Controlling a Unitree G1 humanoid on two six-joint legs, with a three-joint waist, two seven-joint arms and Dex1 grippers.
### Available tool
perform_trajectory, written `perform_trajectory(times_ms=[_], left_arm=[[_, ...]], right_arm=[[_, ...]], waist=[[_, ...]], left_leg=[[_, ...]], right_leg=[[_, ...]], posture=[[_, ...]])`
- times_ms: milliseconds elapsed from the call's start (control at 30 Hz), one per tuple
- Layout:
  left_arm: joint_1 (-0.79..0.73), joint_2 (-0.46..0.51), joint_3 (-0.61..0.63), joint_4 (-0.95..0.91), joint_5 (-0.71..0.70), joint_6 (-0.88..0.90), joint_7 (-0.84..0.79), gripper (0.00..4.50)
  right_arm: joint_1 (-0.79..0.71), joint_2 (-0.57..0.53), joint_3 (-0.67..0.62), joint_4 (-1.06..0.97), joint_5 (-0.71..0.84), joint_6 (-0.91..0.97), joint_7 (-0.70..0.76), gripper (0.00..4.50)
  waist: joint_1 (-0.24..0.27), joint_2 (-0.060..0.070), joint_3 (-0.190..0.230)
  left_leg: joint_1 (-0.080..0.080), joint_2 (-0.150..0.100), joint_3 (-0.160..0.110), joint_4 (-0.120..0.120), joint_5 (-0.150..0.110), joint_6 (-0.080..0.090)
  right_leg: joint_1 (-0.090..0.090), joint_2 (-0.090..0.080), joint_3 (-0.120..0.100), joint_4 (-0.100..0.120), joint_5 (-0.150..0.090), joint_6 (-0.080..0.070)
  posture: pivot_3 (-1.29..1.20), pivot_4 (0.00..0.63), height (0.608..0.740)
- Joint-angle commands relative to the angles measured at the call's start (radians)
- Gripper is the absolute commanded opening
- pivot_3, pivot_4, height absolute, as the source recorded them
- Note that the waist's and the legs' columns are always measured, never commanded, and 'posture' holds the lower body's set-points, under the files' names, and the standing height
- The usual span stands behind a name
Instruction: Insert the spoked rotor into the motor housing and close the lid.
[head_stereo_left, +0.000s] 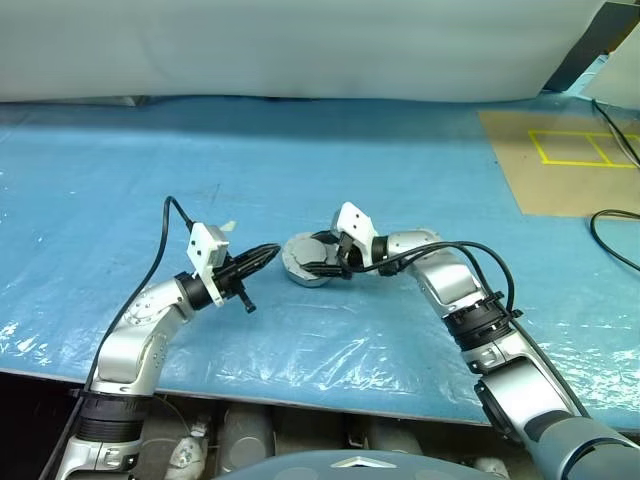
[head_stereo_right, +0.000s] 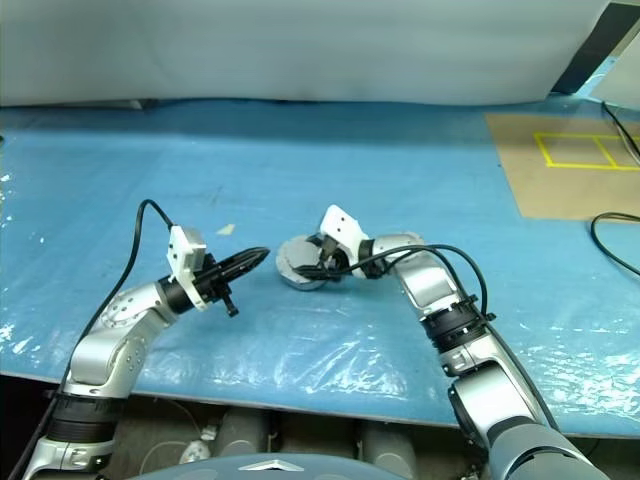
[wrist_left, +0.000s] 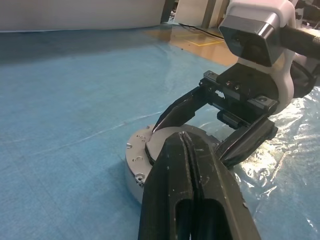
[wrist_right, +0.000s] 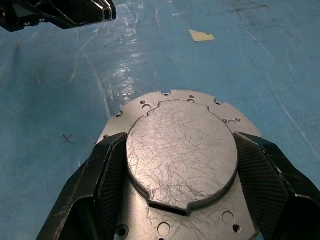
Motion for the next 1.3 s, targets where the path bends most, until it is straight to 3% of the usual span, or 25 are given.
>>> perform_trajectory(times_ms=[33, 367, 633, 1000, 1300], left_arm=[[-0.014, 0.0, -0.001, -0.024, -0.004, -0.008, 0.006, 0.0], [-0.069, -0.019, -0.049, 0.006, 0.009, 0.016, 0.021, 0.0], [-0.088, -0.04, -0.073, 0.026, 0.019, 0.015, 0.029, 0.0], [-0.182, 0.002, -0.165, 0.204, 0.163, 0.052, 0.025, 0.0], [-0.227, -0.027, -0.219, 0.297, 0.239, 0.006, 0.016, 0.0]], right_arm=[[0.014, -0.006, 0.024, 0.044, -0.042, -0.033, -0.001, 2.96], [0.02, -0.027, 0.023, 0.09, -0.047, -0.053, 0.047, 2.96], [0.037, -0.019, 0.031, 0.097, -0.082, -0.055, -0.007, 2.96], [0.042, -0.041, 0.021, 0.081, -0.069, 0.013, -0.002, 2.96], [0.04, -0.032, 0.006, 0.052, -0.055, 0.039, 0.004, 2.96]], waist=[[0.0, 0.0, 0.0], [0.001, 0.0, 0.0], [0.001, 0.0, 0.0], [0.003, 0.001, -0.002], [0.01, 0.002, -0.003]], left_leg=[[0.0, 0.0, 0.0, 0.0, 0.0, 0.0], [0.011, 0.0, 0.0, 0.0, -0.001, 0.002], [0.011, 0.0, 0.0, -0.001, -0.001, 0.002], [0.017, -0.001, -0.001, -0.002, -0.002, 0.003], [0.016, -0.002, -0.001, -0.003, -0.002, 0.003]], right_leg=[[0.0, 0.0, 0.0, 0.0, 0.0, 0.0], [0.011, 0.0, 0.001, -0.001, 0.0, 0.0], [0.012, 0.0, 0.001, -0.002, 0.0, 0.0], [0.016, -0.001, 0.002, -0.002, 0.0, 0.0], [0.016, -0.003, 0.002, -0.005, 0.0, 0.0]], posture=[[0.0, 0.15, 0.74], [0.0, 0.15, 0.74], [0.0, 0.15, 0.74], [0.0, 0.15, 0.74], [0.0, 0.15, 0.74]])
